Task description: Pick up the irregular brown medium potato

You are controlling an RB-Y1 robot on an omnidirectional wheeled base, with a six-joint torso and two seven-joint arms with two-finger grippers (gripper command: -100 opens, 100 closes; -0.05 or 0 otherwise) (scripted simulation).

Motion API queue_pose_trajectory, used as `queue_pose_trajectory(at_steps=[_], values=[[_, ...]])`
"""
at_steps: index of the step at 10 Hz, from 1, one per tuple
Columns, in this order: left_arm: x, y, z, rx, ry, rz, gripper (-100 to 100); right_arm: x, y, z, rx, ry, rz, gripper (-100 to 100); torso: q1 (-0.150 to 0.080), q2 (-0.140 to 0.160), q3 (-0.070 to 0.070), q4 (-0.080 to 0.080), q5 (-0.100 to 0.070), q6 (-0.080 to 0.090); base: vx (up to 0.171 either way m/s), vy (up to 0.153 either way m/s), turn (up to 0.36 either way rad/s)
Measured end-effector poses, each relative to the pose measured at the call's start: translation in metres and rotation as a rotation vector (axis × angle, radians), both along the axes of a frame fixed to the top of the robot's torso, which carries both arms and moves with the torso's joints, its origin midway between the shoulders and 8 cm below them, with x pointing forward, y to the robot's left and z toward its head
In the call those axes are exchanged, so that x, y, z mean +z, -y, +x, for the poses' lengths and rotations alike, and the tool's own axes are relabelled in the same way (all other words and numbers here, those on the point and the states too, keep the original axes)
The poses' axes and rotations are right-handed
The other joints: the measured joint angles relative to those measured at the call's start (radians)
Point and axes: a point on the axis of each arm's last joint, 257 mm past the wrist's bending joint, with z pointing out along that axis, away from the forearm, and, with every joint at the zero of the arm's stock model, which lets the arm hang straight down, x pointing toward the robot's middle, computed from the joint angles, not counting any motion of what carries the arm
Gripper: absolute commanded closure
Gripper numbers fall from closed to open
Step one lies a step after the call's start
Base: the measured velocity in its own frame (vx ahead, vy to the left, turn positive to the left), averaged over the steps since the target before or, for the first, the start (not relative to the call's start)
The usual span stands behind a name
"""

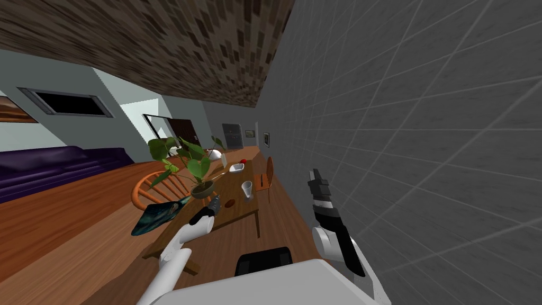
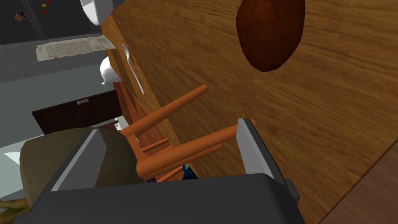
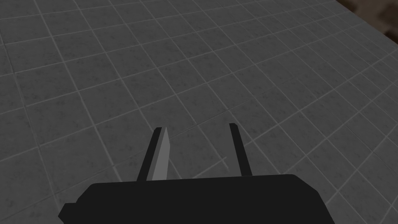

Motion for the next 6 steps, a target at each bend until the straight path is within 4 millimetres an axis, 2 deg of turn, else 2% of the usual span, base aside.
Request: queue_pose_trajectory(at_steps=[3,6], values=[[-0.039,0.003,-0.012,0.025,-0.092,-0.049,-100,0.000,0.000,0.000,0.000,0.000,0.000,0,0.000,-0.001,0.000,0.000,0.000,0.000,0.056,-0.037,-0.027],[-0.072,0.003,-0.031,0.048,-0.186,-0.092,-100,0.000,0.000,0.000,0.000,0.000,0.000,0,-0.001,-0.003,-0.002,-0.001,0.000,0.000,0.097,-0.044,-0.027]])
